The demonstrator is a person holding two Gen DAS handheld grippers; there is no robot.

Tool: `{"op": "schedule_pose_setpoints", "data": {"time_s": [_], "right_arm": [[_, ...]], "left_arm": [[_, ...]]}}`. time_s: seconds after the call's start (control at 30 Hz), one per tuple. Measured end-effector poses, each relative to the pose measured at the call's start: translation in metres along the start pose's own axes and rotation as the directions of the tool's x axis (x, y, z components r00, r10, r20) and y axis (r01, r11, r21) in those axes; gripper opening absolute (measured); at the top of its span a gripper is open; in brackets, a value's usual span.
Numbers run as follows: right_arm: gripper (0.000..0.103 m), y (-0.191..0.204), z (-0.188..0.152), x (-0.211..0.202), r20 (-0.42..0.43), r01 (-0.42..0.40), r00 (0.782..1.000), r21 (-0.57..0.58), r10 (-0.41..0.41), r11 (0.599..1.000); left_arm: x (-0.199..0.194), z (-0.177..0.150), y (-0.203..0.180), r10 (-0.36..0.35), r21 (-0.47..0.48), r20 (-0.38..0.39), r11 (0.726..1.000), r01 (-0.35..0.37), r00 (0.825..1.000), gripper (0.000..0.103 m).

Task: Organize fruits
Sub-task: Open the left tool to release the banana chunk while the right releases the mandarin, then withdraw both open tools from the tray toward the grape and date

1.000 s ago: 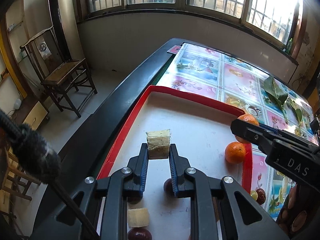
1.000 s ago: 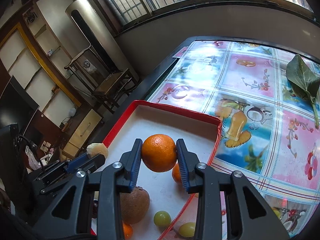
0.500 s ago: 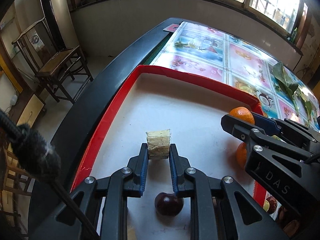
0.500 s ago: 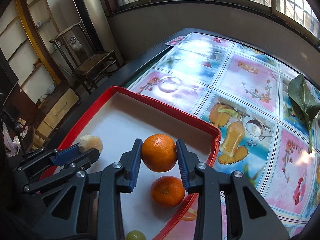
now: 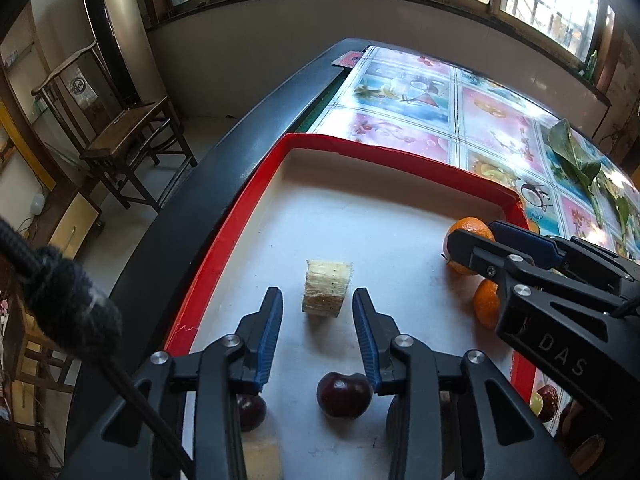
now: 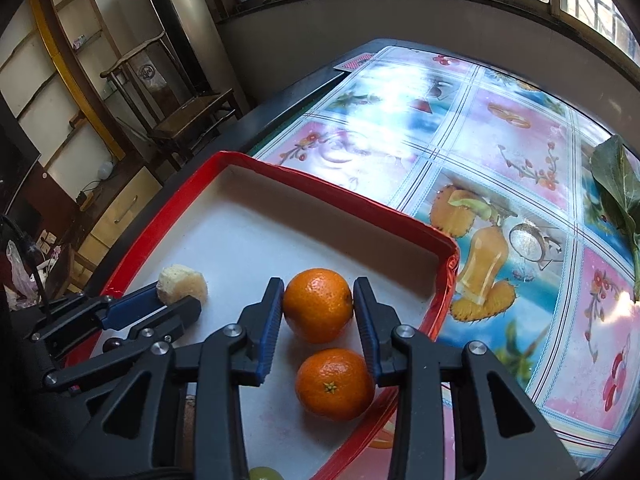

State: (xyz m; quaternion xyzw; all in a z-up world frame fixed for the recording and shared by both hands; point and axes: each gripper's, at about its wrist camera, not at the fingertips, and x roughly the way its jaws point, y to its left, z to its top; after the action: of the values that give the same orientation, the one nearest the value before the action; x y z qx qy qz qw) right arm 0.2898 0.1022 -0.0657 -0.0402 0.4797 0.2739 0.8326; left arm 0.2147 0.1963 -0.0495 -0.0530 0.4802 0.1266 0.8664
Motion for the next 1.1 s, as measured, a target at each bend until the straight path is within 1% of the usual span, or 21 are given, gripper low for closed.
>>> {"op": "schedule_pose_setpoints", "data": {"time_s": [0.13,0.2,0.27,0.37,0.6,0.8,1.1], "right_arm": [[0.04,-0.006,-0.003,-0.018,0.034,-0.013,0.999,0.018,0.012,1.0],[0.04,-0.008,-0.006,-0.03,0.054,-0.026,0.998,0.03,0.025,0.999],[0.04,-0.012,-0.011,-0.043,0.074,-0.038,0.997,0.044,0.035,0.998],[0.042,-0.016,-0.02,-0.059,0.094,-0.047,0.995,0.058,0.041,0.997],[0.042,-0.032,-0.044,-0.083,0.101,-0.045,0.994,0.083,0.037,0.996],[0.042,-0.04,-0.065,-0.103,0.113,-0.046,0.993,0.105,0.034,0.993],[0.042,-0.048,-0.108,-0.122,0.105,-0.046,0.994,0.128,0.033,0.991]], "left_arm": [[-0.018,-0.007,0.0,0.011,0.004,0.035,1.0,-0.011,0.999,0.039],[-0.026,-0.011,-0.002,0.008,0.001,0.048,1.0,-0.009,0.999,0.045],[-0.035,-0.015,-0.002,0.004,-0.002,0.064,1.0,-0.004,0.998,0.047],[-0.045,-0.02,-0.007,0.003,0.007,0.086,1.0,-0.003,0.996,0.047],[-0.066,-0.029,-0.017,0.002,0.018,0.125,1.0,-0.004,0.992,0.047],[-0.085,-0.042,-0.025,0.0,0.038,0.159,0.999,-0.007,0.987,0.05],[-0.097,-0.061,-0.035,-0.019,0.06,0.169,0.998,0.009,0.985,0.05]]}}
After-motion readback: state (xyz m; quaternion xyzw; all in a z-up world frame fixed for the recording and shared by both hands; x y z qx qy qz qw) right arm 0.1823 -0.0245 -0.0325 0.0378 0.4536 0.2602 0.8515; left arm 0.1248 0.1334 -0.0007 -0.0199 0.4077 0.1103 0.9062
